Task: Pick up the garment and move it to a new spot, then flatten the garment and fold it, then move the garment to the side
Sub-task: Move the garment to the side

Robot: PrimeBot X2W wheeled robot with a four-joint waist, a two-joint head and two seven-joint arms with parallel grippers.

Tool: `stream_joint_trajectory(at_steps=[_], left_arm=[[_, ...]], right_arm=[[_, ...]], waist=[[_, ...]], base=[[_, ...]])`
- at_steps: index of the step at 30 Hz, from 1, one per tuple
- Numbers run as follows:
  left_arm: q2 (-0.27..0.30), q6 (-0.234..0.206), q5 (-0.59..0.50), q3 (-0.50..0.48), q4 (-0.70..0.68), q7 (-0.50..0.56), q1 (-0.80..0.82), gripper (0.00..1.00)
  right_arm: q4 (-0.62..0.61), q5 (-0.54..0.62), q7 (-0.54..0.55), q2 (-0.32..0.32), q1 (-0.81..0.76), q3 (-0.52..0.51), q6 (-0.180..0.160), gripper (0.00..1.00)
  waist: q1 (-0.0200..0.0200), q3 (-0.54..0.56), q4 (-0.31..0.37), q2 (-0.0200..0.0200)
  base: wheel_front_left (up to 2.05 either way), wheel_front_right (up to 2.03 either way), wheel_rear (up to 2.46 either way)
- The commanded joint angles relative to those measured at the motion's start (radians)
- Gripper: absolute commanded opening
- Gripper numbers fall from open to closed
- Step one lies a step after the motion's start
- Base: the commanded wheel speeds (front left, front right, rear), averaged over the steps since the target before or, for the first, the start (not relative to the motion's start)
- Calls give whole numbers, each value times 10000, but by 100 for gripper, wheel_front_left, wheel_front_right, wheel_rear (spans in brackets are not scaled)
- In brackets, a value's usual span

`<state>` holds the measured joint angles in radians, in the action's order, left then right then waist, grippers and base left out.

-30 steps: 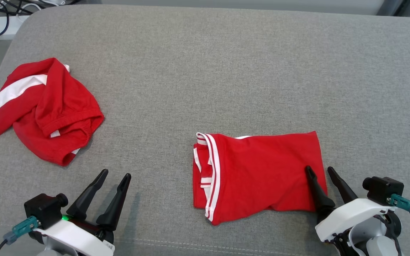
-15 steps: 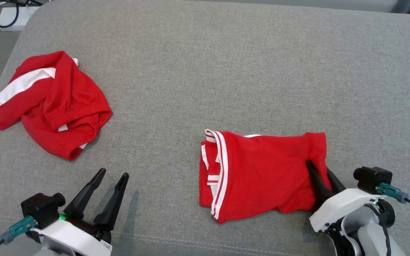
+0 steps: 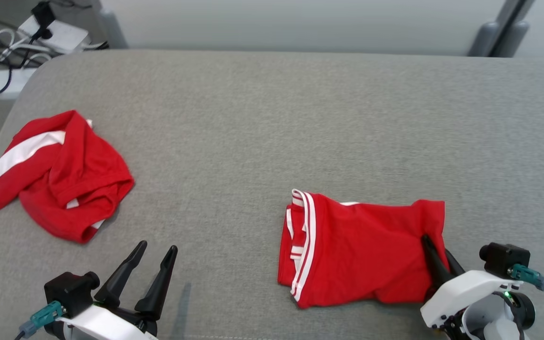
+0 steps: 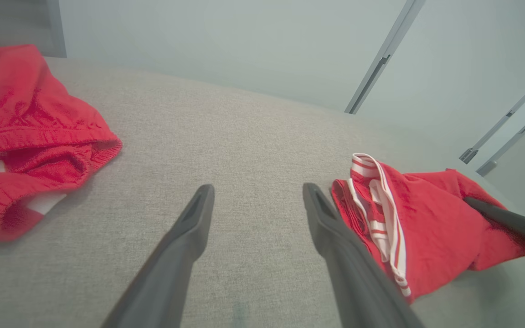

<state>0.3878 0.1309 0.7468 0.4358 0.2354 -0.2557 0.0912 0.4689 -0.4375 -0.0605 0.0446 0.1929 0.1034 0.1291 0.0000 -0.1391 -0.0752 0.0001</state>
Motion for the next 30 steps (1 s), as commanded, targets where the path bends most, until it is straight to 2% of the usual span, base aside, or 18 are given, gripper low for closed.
stream_joint_trajectory(at_steps=[1,9,21,27,30], left_arm=[[179,-2,-127,-468,-137,-61,184,100],[-214,-2,-676,-885,-118,-61,-91,100],[-377,-2,-1292,-1641,-622,-61,-566,100],[-238,-2,-1394,-1732,-1166,-61,-700,100],[-76,-2,-1413,-1828,-1544,-61,-785,100]], right_arm=[[-225,-72,38,56,-1,172,16,0],[-67,-266,95,56,-344,349,16,0],[44,-619,-373,56,-481,1029,16,0],[154,-652,-749,56,-408,1202,16,0],[229,-144,-1051,56,-227,1047,16,0]], waist=[[0,385,432,-1],[0,765,1418,-1],[0,577,3221,-1],[0,233,3579,-1],[0,-3,3612,-1]], base=[[0,0,0],[0,0,0],[0,0,0],[0,0,0],[0,0,0]])
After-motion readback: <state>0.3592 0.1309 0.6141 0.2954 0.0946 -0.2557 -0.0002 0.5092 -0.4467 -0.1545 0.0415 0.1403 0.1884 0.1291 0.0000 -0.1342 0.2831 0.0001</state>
